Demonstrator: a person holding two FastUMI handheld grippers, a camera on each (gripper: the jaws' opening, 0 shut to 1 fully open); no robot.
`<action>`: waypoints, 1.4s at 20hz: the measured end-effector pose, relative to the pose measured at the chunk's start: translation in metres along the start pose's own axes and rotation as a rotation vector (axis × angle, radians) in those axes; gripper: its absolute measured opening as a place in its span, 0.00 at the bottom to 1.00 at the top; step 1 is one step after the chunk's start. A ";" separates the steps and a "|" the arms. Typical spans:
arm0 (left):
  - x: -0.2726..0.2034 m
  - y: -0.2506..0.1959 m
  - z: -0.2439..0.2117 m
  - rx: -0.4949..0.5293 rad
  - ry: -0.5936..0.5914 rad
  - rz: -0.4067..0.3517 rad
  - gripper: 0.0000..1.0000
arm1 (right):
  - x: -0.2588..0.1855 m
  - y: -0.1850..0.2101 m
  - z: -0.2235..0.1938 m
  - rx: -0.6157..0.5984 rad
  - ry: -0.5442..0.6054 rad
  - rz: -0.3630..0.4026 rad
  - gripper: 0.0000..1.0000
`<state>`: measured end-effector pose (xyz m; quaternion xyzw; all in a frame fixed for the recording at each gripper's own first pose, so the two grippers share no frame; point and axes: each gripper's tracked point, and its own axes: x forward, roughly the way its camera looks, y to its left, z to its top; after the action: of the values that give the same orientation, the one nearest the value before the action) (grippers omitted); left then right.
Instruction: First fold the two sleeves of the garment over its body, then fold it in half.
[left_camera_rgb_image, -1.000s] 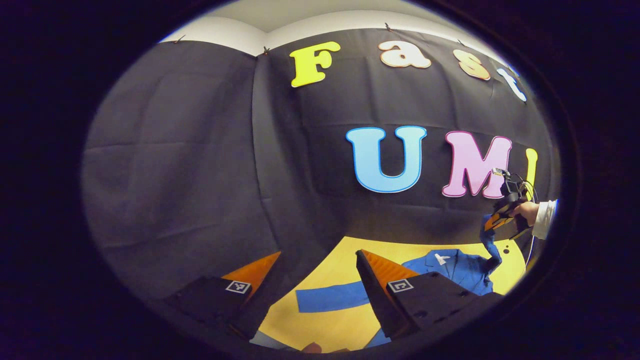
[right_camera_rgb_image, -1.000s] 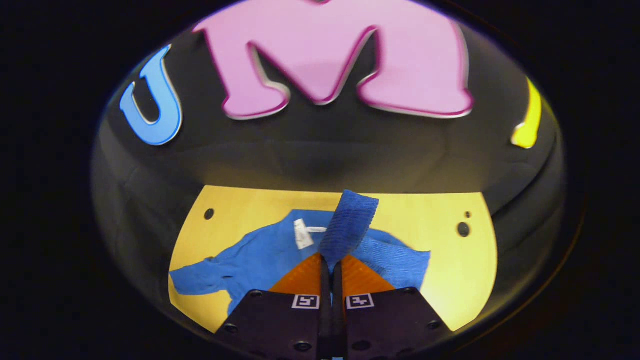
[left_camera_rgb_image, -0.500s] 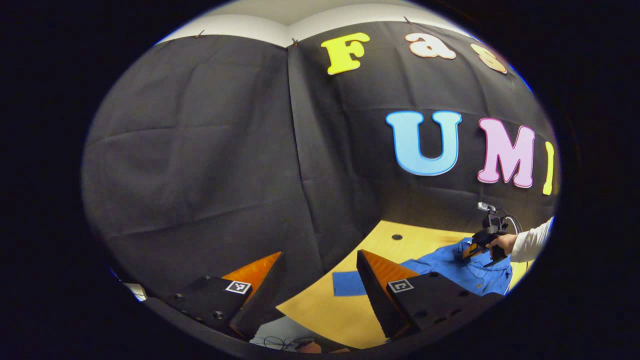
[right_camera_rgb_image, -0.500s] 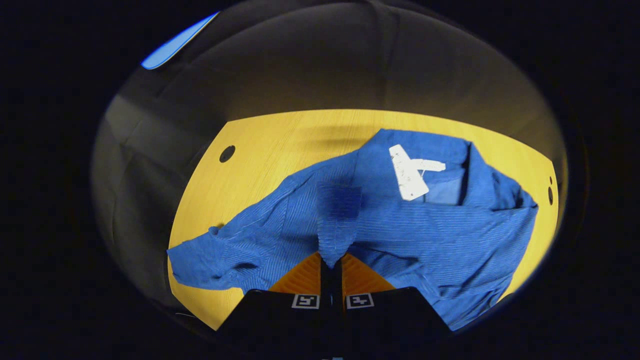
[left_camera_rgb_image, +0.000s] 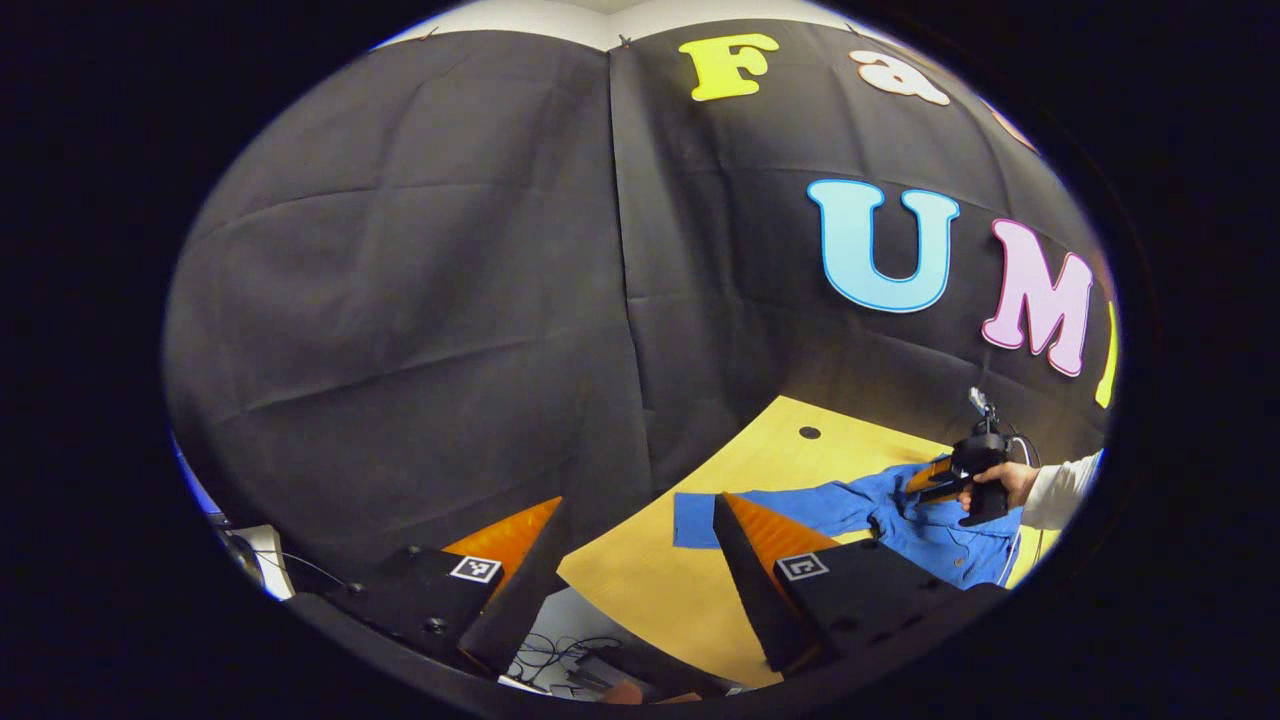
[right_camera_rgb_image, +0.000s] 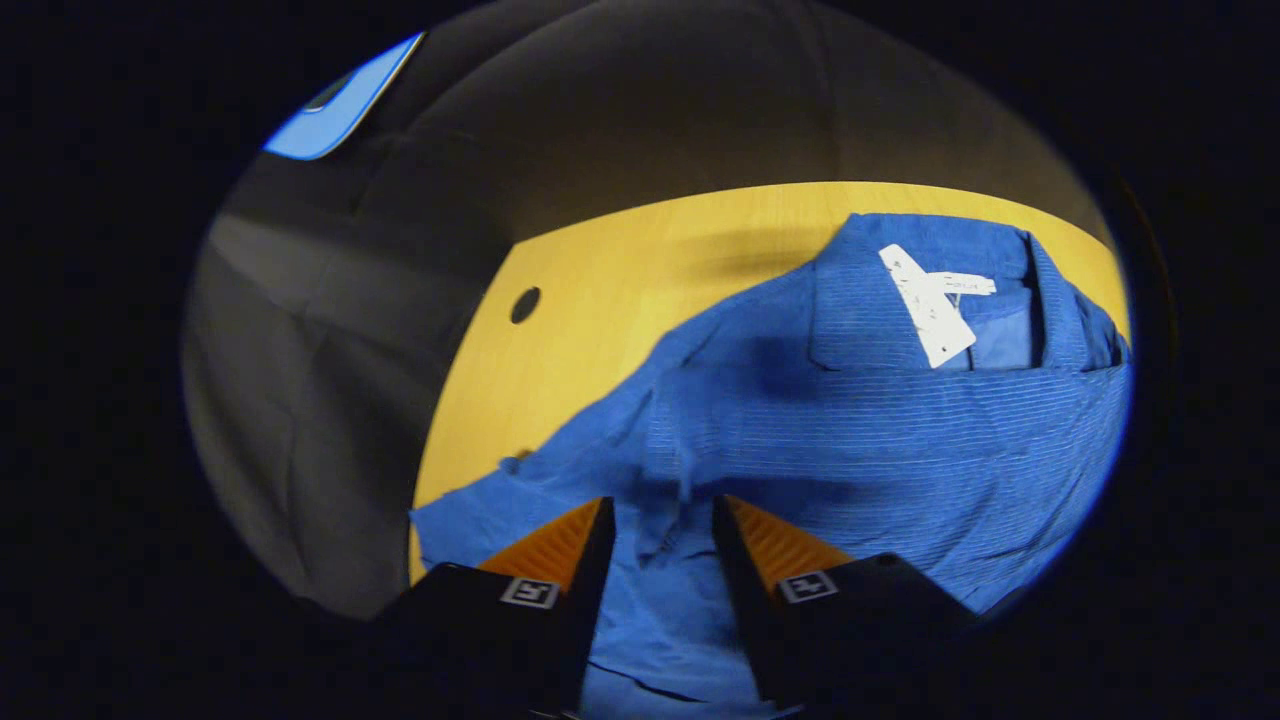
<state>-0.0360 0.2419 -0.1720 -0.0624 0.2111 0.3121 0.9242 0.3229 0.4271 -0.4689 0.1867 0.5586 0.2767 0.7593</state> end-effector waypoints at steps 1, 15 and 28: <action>0.000 -0.004 0.001 0.005 -0.004 -0.009 0.84 | -0.003 0.004 0.002 0.006 -0.009 0.011 0.70; 0.199 -0.067 -0.092 -0.027 0.583 -0.196 0.82 | -0.229 -0.025 -0.057 -0.320 -0.028 0.087 0.81; 0.336 -0.120 -0.162 0.147 0.903 -0.202 0.85 | -0.390 -0.161 -0.192 0.069 -0.114 -0.158 0.81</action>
<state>0.2202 0.2911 -0.4641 -0.1467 0.6065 0.1465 0.7676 0.0876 0.0521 -0.3323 0.1838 0.5365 0.1856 0.8025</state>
